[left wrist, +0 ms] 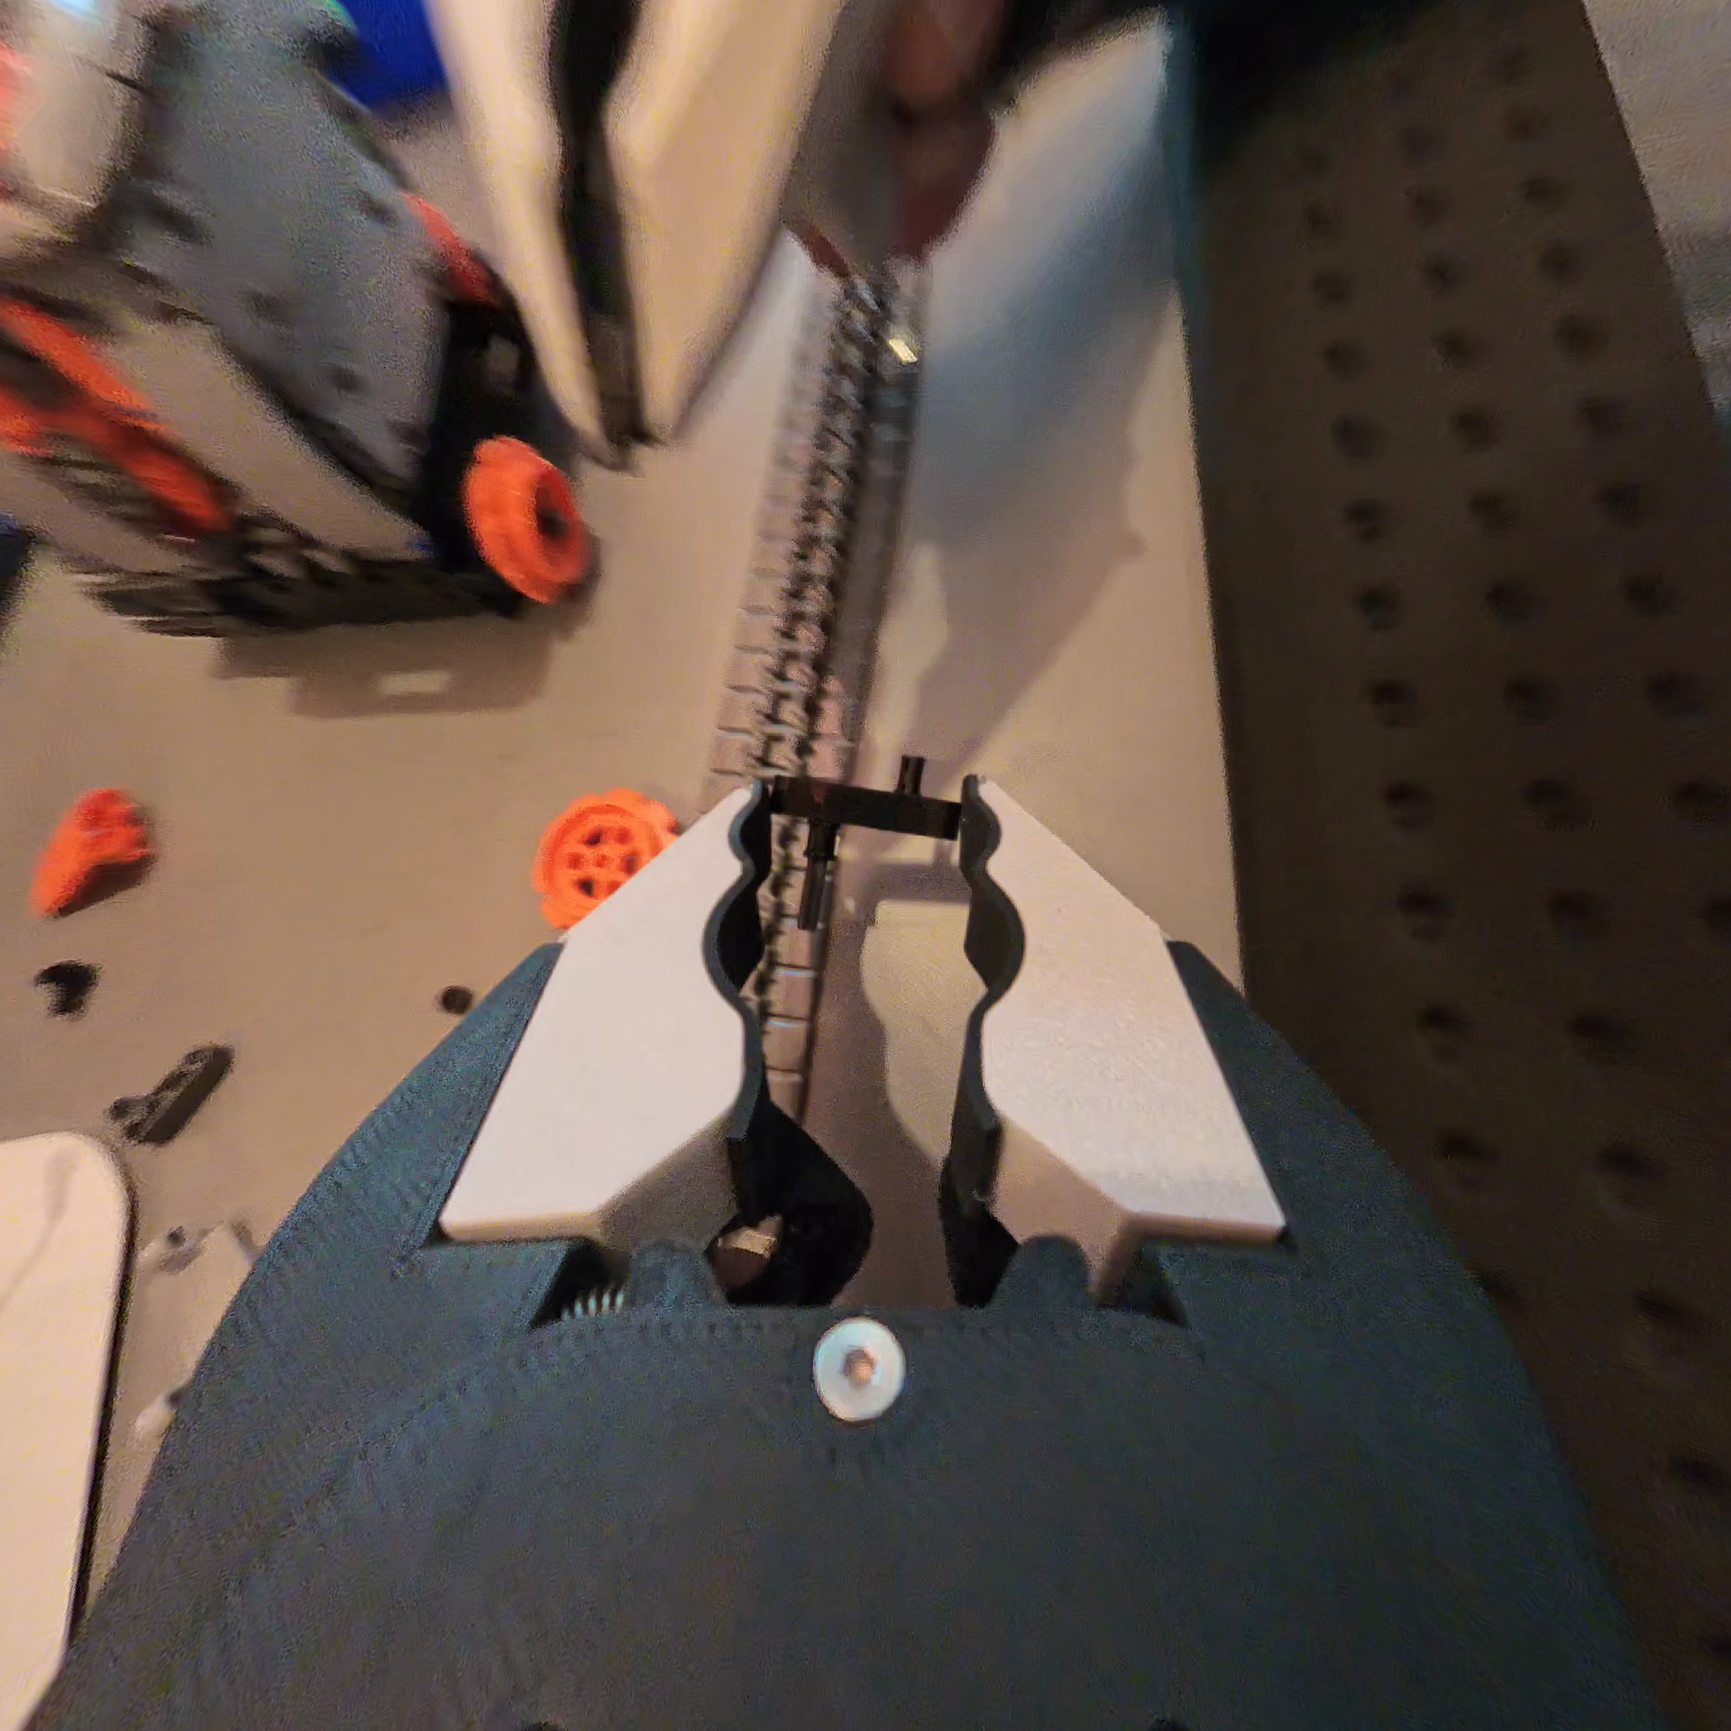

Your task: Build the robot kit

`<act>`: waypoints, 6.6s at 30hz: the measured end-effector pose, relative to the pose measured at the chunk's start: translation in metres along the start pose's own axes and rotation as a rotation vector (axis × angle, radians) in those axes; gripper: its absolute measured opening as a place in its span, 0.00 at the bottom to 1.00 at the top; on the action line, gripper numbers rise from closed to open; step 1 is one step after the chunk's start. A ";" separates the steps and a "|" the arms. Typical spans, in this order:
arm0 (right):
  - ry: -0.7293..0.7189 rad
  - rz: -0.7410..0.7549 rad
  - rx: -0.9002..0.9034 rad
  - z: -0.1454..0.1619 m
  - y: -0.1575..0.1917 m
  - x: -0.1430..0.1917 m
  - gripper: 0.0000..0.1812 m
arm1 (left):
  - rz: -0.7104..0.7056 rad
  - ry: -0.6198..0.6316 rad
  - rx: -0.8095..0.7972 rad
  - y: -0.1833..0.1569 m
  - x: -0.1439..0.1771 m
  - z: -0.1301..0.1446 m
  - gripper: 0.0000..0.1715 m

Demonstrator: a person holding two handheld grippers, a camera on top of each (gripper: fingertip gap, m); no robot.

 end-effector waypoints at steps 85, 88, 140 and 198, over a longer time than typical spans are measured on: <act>0.012 -0.042 -0.071 0.015 -0.003 0.009 0.01 | -0.315 -0.330 0.073 0.006 0.026 -0.027 0.03; 0.009 -0.039 -0.072 0.014 -0.003 0.010 0.01 | -0.315 -0.346 0.072 0.005 0.027 -0.030 0.03; 0.256 -0.139 -0.092 0.046 0.013 0.014 0.01 | -0.034 0.144 -0.220 -0.029 -0.015 -0.001 0.20; 0.571 -0.483 -0.082 0.054 0.025 -0.012 0.00 | -0.335 -0.170 -0.900 -0.076 -0.019 -0.005 0.04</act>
Point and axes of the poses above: each gripper's, where its closed fingertips meet, x back along the fingers, z out of its underside, y = z × x across the jaws, the point moved 8 cm from there along x, back along the fingers, and after that the axes turned 7 degrees about -z, right-handed, at the moved point
